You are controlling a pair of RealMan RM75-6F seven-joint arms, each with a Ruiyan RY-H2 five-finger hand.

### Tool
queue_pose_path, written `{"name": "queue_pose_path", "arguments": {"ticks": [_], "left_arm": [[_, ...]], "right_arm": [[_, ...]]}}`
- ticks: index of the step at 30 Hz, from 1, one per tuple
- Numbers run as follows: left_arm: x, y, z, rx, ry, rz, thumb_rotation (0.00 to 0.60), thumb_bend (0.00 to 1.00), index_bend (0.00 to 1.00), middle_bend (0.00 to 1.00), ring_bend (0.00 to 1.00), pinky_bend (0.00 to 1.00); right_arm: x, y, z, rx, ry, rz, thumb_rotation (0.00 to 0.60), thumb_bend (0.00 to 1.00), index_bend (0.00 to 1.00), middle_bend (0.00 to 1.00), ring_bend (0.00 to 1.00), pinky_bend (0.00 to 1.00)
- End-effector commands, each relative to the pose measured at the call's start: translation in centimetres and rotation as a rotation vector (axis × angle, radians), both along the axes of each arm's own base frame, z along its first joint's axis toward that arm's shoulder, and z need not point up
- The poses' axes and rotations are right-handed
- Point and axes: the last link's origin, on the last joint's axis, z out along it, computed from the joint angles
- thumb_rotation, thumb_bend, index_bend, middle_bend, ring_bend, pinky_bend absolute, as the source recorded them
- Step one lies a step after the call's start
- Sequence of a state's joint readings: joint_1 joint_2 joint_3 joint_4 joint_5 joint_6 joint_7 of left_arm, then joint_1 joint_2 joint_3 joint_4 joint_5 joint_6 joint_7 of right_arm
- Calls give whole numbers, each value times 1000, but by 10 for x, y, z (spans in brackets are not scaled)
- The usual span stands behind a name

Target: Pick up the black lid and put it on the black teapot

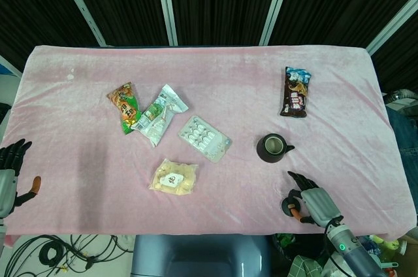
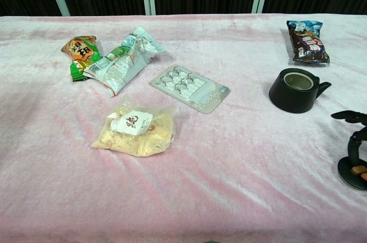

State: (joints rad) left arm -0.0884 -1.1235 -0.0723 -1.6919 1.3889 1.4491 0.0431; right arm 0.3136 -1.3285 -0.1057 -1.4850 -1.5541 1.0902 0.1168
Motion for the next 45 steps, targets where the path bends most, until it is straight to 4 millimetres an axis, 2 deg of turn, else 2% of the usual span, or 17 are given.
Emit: {"name": "queue_pose_path", "arguments": {"ticks": [1,8,13,18,27,32,37,42,45], "left_arm": [[0,0,0,1,-1,1,600,440,80,21,0,14],[0,0,1,2,-3,5,600,439,80,19,0,13],[0,0,0,1,-4,6,600,440,80,19,0,14],[0,0,1,0,-4,7,600,439,80,19,0,13],[0,0,1,-1,-7,5,600,439,80,19,0,13],[0,-1,1,-2,-9,4,600,439,80,19,0,13],[1,-1,1,-1,-10,3,600,440,80,19,0,13],[1,-1,0,-1,-11,3,600,439,80,19,0,13],[1,0,0,-1,-12,3,600,440,80,19,0,13]], "right_arm": [[1,0,-1,1,-1,1,600,303,527,0,47,157],[-1,0,-5,10,3,-10,600,306,560,0,47,157],[-1,-1,-5,0,4,-16,600,366,610,0,47,157],[1,-2,-1,-10,-12,-15,600,378,630,0,48,157],[12,-8,19,-58,-70,4,600,389,633,0,48,157],[25,-16,36,-92,-84,40,600,390,633,0,48,157],[50,-35,57,-130,-99,91,600,389,633,0,48,157],[83,-72,76,-136,-120,103,600,389,633,0,48,157],[98,-96,80,-129,-94,105,600,388,633,0,48,157]]}}
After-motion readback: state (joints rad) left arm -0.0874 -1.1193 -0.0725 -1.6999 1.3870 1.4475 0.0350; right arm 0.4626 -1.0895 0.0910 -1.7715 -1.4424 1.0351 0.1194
